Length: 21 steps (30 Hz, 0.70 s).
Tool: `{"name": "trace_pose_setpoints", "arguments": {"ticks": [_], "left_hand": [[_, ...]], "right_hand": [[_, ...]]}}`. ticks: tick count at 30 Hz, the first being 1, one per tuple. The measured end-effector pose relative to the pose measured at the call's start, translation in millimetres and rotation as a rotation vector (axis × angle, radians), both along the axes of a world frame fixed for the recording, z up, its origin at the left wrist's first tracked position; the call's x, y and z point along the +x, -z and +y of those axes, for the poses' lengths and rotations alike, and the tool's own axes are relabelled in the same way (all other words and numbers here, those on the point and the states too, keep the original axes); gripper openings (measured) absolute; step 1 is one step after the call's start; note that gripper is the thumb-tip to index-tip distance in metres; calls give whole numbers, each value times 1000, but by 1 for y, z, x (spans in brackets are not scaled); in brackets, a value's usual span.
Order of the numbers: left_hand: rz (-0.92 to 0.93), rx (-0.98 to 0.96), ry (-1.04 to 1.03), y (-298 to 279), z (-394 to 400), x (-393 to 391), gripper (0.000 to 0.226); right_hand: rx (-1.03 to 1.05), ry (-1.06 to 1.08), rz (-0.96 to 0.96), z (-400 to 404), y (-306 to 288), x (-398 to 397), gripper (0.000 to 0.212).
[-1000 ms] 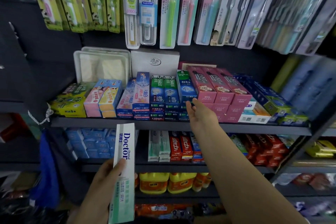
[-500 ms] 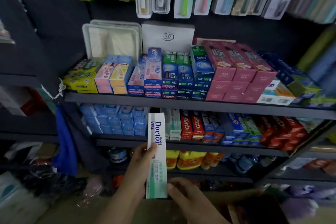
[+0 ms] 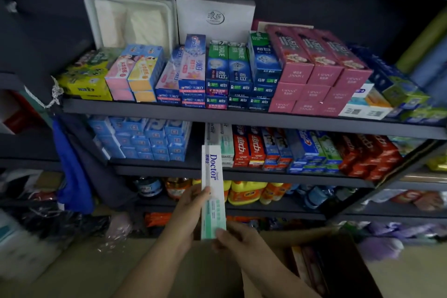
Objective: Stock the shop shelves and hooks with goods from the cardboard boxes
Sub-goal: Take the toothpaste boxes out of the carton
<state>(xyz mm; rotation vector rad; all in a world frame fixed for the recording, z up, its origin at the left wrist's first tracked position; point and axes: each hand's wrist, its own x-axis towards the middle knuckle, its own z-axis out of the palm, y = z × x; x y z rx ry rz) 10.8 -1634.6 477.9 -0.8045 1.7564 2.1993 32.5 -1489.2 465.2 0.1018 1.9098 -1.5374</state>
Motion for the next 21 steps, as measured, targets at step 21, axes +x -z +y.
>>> {"name": "trace_pose_setpoints", "arguments": {"ticks": [21], "left_hand": [[-255,-57,-235,73,-82,66,22]], "right_hand": [[-444,839,-482,-70,41,-138,23]]}}
